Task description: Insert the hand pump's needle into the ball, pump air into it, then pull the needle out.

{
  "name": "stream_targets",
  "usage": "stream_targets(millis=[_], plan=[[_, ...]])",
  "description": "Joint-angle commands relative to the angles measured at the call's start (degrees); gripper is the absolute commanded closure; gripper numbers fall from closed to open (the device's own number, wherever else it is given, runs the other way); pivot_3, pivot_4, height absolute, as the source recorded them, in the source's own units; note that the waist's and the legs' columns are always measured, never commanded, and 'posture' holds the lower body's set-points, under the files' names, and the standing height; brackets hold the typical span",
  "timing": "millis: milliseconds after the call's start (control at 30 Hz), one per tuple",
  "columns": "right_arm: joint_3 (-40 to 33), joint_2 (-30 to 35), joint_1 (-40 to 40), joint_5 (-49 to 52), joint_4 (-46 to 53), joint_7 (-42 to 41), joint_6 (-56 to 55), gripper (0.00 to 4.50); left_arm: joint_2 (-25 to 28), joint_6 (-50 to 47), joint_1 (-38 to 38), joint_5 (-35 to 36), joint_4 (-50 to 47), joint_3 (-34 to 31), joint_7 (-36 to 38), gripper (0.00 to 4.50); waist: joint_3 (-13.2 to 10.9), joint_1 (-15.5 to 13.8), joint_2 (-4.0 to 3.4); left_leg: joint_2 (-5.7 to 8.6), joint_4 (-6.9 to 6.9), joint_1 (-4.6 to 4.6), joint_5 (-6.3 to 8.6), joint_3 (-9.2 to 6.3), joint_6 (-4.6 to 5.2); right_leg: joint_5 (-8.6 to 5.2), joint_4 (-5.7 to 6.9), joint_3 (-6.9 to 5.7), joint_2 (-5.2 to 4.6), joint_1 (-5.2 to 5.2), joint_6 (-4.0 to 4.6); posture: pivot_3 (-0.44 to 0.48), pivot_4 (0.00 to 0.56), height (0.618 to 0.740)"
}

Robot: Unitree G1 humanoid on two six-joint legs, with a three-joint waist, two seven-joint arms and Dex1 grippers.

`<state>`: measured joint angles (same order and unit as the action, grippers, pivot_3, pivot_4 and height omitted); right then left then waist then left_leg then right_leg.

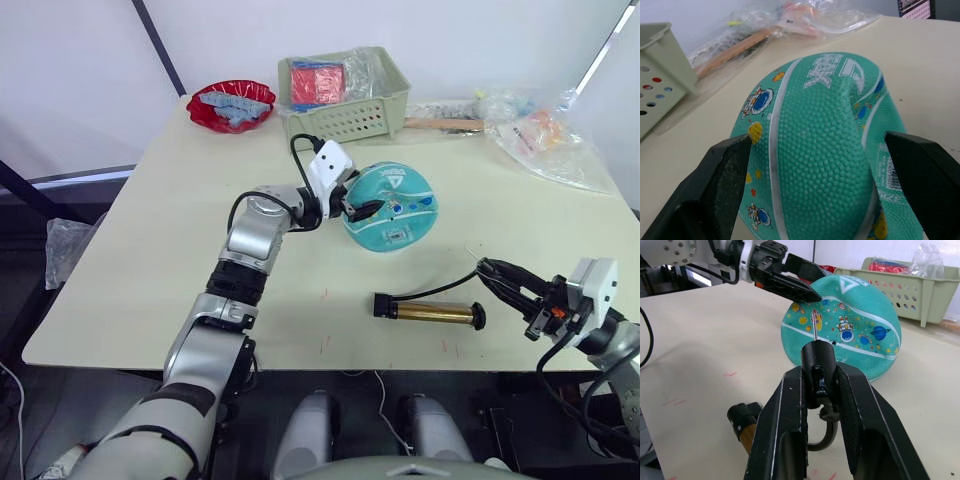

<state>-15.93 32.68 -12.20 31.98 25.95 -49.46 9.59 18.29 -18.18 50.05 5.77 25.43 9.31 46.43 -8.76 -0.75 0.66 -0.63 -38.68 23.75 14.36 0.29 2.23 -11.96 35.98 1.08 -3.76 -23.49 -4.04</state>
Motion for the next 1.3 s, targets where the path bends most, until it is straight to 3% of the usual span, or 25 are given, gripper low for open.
stream_targets(millis=[33, 300, 433, 600, 767, 1300], plan=[[-0.67, 0.02, -0.6, 0.24, 1.63, -0.2, -1.64, 4.19, -0.34, 1.46, 2.22, -1.15, 2.07, -0.13, -0.91, 0.04, 0.0, -0.01, 0.0, 0.0, 0.0, 0.0, 0.0, 0.0, 0.0, 0.0, 0.0, 0.0, 0.0, 0.0, 0.0, 0.0, 0.15, 0.74], [-0.54, -0.07, -1.34, 0.23, 1.58, 0.06, -2.26, 4.19, -3.03, 4.2, 4.11, -1.65, 8.29, -1.03, -3.31, 0.04, 0.0, -0.05, 0.01, 0.0, -0.01, 0.0, 0.0, 0.02, 0.0, 0.0, 0.0, 0.01, 0.0, 0.01, -0.01, 0.0, 0.15, 0.74], [-0.45, -0.05, -1.44, 0.14, 1.59, 0.03, -2.32, 4.19, -3.56, 4.11, 3.99, -1.47, 8.42, -1.48, -4.06, 1.39, 0.0, -0.05, 0.01, 0.0, -0.01, 0.01, 0.0, 0.01, 0.0, 0.0, 0.0, 0.01, 0.0, 0.01, 0.0, 0.0, 0.15, 0.74], [0.59, 0.04, -1.08, -0.38, 1.7, 0.58, -1.43, 4.19, -3.98, 2.8, 2.68, -1.1, 6.5, -1.64, -4.72, 3.5, 0.0, -0.02, 0.01, 0.0, -0.01, 0.01, 0.0, 0.02, 0.0, 0.0, 0.0, 0.01, 0.0, 0.0, 0.0, 0.0, 0.15, 0.74], [1.85, 0.53, -0.19, -0.33, 1.95, 2.31, 1.28, 4.19, -4.16, 1.54, 1.62, -1.02, 4.33, -1.62, -5.3, 4.48, 0.0, 0.1, 0.01, 0.0, -0.01, -0.01, 0.0, 0.02, 0.0, 0.01, 0.03, 0.01, 0.0, 0.0, 0.0, 0.0, 0.15, 0.74], [10.11, 5.35, 17.46, 0.32, 7.8, 17.0, 31.68, 4.19, -6.66, -4.74, -2.98, -0.98, -4.91, -0.8, -9.84, 4.48, -0.01, 0.01, 0.01, 0.0, -0.01, 0.02, 0.0, -0.01, 0.0, 0.01, 0.04, 0.0, -0.01, -0.02, 0.01, 0.0, 0.15, 0.74]])
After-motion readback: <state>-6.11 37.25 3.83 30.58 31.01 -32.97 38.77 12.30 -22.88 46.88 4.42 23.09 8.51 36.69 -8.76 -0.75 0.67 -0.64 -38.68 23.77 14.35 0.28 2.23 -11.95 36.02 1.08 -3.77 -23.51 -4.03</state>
